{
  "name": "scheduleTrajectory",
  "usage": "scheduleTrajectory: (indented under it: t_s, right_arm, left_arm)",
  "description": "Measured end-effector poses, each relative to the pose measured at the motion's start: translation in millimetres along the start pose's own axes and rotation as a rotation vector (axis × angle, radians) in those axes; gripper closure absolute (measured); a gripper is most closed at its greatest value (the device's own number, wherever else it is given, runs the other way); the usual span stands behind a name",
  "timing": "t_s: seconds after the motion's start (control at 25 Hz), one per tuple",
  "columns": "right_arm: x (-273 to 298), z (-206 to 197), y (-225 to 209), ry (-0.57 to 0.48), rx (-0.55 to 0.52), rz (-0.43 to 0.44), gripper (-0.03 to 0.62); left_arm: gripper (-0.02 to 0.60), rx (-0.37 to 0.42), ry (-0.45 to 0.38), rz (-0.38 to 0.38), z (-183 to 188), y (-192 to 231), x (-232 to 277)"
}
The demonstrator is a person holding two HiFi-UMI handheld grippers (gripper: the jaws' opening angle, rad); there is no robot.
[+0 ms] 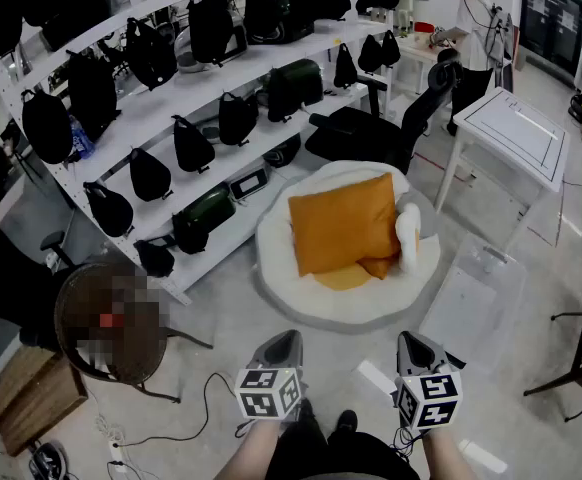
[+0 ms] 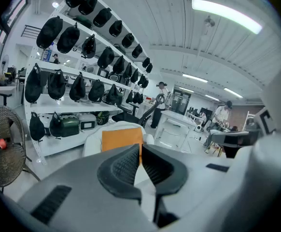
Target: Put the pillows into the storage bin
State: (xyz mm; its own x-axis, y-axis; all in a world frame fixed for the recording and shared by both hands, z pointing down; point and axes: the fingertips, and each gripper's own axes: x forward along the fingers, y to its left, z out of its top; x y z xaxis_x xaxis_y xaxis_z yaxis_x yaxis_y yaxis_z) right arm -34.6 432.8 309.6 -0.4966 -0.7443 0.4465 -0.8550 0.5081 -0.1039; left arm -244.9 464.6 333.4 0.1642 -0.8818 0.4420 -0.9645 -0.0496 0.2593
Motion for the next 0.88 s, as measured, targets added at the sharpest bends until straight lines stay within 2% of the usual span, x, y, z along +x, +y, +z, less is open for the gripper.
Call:
scheduleTrajectory:
  t_s: [0.44,0.56,0.76,0.88]
  right_arm:
    - [-11.7,-20.2,-7.7,0.028,0.025,0.043,0.594]
    - [-14.1,-23.2,-16.4,0.009,0.053,0.013,0.594]
    - [-18.7,-23.7,-38.8,0.002,0.046,-0.085,0.592]
    - [-21.9,-29.0,-49.1,0.012,0.07,-0.091,0.533]
  left_arm:
    - [0.56,0.001,0.014,0.01,-16.0,-20.6,-8.8]
    - [0.56,0.002,0.015,0.016,-19.9,-23.5,-8.6]
    - [0.558,0.017,0.008,0.001,-20.3,-34.6,-3.8]
    - [0.558,0.029,0.012,-0.014,-23.7,-43.3,1.0]
